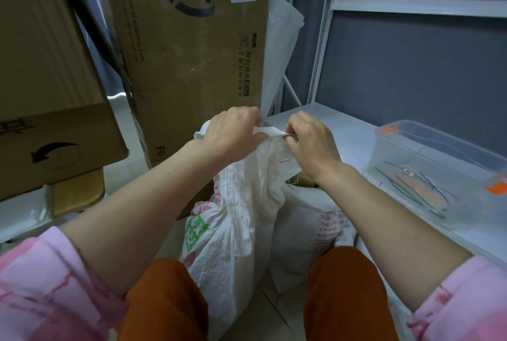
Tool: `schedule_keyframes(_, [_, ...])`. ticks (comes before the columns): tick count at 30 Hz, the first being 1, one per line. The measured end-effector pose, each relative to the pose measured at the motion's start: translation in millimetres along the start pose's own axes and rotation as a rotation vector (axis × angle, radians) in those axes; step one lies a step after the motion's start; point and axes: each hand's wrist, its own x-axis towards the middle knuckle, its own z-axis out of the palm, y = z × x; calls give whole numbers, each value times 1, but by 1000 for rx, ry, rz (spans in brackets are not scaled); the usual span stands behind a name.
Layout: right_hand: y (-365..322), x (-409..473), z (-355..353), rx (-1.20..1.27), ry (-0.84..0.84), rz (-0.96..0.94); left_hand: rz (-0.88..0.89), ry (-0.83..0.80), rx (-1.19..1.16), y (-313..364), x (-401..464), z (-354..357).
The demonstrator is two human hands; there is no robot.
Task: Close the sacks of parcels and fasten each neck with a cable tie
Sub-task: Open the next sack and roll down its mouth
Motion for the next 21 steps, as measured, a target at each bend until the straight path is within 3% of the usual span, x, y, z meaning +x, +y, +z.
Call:
schedule_keyframes(2, [-5, -1, 1, 3, 79, -107, 46, -33, -114, 8, -1, -5])
schedule_keyframes(6, [-8, -3, 5, -86, 189, -223, 2, -106, -121, 11, 1, -4])
schedule_keyframes(13, [5, -6, 14, 11, 76, -134, -73, -74, -3, -1, 0, -3])
schedule_keyframes(18, [-1, -5, 14, -92, 200, -250, -5, -318, -76, 4, -1, -7])
schedule_keyframes(21, [-1, -6, 15, -155, 285, -338, -29, -477, -348, 4, 0, -15])
